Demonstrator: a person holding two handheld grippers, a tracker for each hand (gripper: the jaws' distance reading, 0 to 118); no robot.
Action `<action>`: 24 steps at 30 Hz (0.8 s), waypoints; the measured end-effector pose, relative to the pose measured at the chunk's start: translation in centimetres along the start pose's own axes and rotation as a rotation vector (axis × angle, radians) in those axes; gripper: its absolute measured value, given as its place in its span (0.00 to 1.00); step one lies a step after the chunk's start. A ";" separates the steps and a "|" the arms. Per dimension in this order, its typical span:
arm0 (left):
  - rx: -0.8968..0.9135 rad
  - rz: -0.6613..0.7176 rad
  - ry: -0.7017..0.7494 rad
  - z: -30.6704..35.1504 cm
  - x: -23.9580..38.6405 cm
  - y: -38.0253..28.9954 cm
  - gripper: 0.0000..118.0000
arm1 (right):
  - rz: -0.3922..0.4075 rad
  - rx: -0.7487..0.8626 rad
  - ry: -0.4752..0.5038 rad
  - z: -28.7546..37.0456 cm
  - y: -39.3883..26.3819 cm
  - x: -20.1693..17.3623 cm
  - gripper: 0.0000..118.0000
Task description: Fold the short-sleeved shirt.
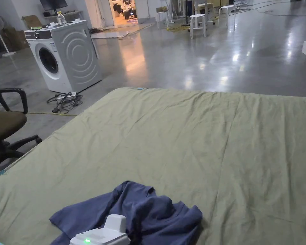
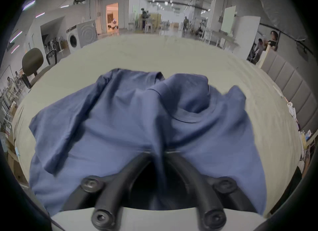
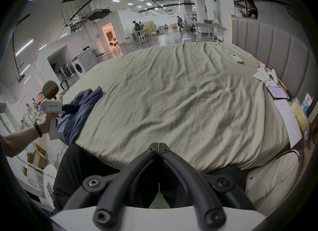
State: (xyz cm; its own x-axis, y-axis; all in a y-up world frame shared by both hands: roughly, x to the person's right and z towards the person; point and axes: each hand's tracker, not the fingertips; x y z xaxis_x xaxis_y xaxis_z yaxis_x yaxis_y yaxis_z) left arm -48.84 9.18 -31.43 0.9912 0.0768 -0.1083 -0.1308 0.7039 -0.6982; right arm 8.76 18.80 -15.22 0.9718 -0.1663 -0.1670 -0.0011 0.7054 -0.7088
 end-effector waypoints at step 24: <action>0.348 0.538 -0.544 7.9 4.1 13.7 0.02 | -0.092 0.107 0.013 3.8 -1.0 2.7 0.00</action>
State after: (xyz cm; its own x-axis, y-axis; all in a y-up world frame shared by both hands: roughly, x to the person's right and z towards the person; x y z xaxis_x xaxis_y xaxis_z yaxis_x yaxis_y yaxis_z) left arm -46.37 24.68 -35.88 0.6800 0.7312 0.0551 -0.6624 0.6448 -0.3814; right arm 12.33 20.29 -12.34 0.9634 -0.2424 -0.1141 0.1139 0.7561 -0.6445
